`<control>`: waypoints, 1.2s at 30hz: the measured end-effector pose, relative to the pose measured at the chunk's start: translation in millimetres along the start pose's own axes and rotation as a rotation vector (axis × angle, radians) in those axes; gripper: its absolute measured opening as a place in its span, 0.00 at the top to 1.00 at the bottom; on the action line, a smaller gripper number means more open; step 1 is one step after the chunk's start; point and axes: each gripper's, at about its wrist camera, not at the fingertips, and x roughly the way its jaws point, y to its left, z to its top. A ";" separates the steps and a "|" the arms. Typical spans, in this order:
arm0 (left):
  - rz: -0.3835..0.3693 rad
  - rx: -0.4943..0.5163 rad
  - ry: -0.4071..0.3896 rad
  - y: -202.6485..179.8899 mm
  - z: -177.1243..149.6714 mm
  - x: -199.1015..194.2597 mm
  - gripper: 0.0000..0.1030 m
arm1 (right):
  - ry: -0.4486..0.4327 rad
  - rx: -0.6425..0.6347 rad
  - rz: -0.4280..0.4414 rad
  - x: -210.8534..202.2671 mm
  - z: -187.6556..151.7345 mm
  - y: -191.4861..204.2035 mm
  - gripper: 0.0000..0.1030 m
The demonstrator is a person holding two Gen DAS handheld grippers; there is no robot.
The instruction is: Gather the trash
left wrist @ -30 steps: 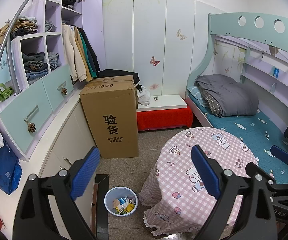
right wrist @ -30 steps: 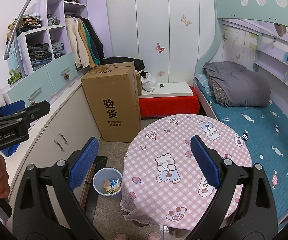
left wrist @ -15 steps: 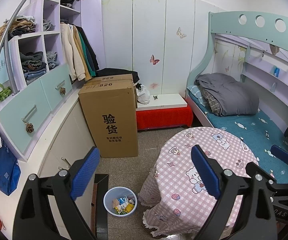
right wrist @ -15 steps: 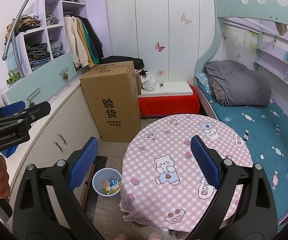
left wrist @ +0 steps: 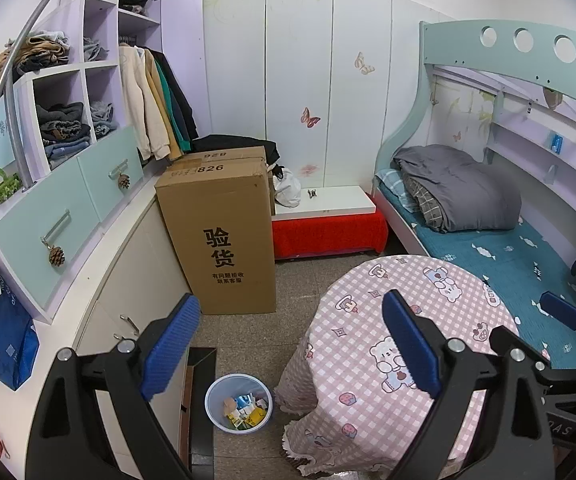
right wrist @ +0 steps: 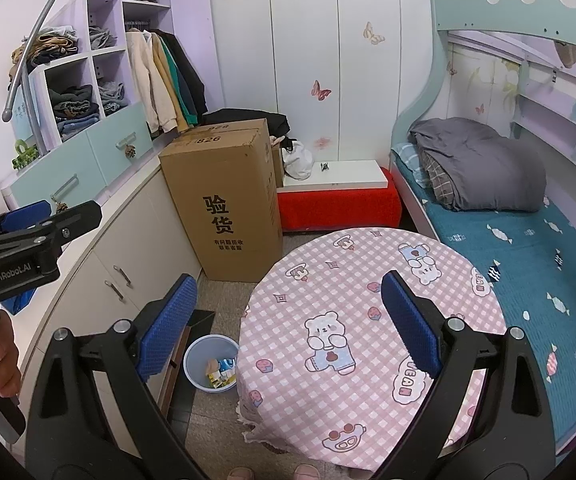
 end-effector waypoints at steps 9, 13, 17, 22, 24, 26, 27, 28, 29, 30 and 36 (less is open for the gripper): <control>0.010 -0.007 0.011 -7.2 3.8 7.9 0.12 | 0.014 -0.005 0.015 6.1 6.8 -15.0 0.11; 0.016 -0.006 0.016 -13.8 4.6 11.0 0.12 | 0.020 -0.007 0.024 8.5 9.3 -22.3 0.11; 0.022 -0.008 0.022 -19.5 6.7 13.9 0.12 | 0.030 -0.009 0.036 12.7 11.2 -28.6 0.11; 0.032 -0.004 0.027 -29.0 7.8 16.7 0.12 | 0.033 -0.005 0.052 16.0 13.1 -38.8 0.11; 0.036 -0.003 0.029 -33.1 8.3 17.9 0.12 | 0.037 -0.003 0.057 17.4 13.6 -44.1 0.11; 0.039 -0.002 0.032 -36.9 8.3 19.1 0.12 | 0.038 -0.002 0.059 18.4 13.8 -46.9 0.11; 0.042 -0.001 0.033 -39.0 8.2 19.5 0.12 | 0.039 -0.001 0.061 18.8 14.3 -48.8 0.11; 0.043 0.000 0.034 -39.7 8.9 20.1 0.12 | 0.041 0.000 0.062 19.1 14.4 -50.6 0.11; 0.045 0.001 0.037 -42.1 8.9 20.7 0.12 | 0.042 0.002 0.062 19.5 14.4 -52.7 0.11; 0.045 0.001 0.038 -44.1 9.7 21.6 0.12 | 0.044 0.004 0.064 19.9 14.2 -54.8 0.11; 0.049 0.008 0.047 -57.3 10.3 25.0 0.12 | 0.052 0.018 0.065 21.9 12.4 -67.2 0.11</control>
